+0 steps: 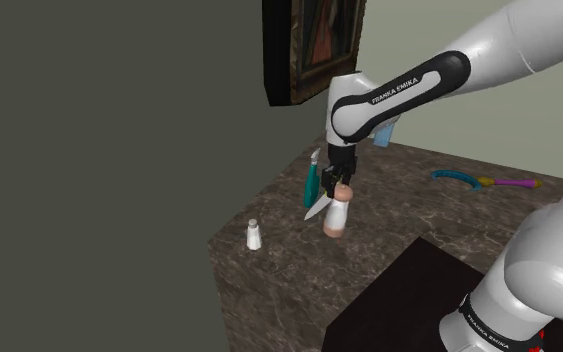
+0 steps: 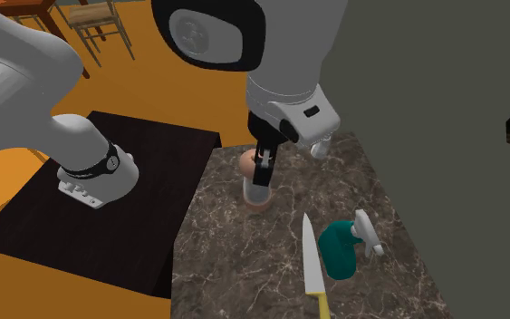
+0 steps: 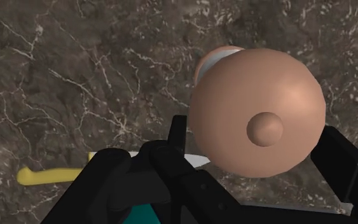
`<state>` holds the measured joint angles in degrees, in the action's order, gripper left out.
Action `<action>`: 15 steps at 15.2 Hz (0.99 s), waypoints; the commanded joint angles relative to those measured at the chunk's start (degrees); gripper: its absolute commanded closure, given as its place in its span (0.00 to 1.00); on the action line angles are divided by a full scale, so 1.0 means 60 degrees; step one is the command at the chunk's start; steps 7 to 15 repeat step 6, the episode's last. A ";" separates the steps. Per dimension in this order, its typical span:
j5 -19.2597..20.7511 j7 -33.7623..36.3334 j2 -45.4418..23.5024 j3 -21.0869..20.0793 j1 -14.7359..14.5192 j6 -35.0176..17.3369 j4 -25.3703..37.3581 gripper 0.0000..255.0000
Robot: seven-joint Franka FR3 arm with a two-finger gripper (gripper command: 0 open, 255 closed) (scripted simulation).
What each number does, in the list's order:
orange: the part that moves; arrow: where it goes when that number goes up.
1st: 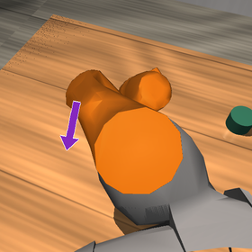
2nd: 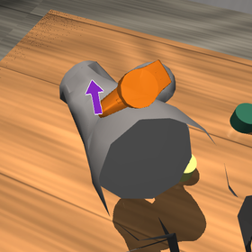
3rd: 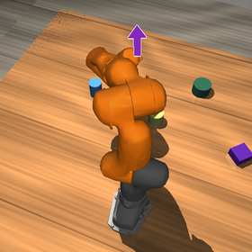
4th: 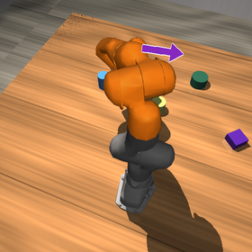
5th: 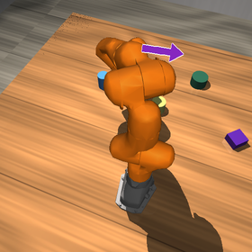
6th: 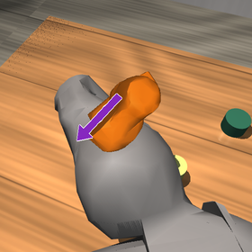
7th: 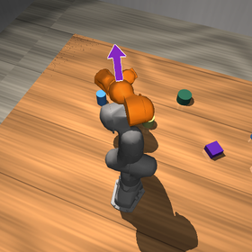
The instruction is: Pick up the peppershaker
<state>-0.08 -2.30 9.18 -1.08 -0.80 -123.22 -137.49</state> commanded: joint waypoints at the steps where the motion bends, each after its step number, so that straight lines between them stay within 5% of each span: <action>1: -0.0004 0.0007 0.0138 -0.0005 -0.0005 0.0274 0.0133 1.00; 15: -0.0007 0.0003 0.0342 -0.0003 -0.0006 0.0702 0.0357 1.00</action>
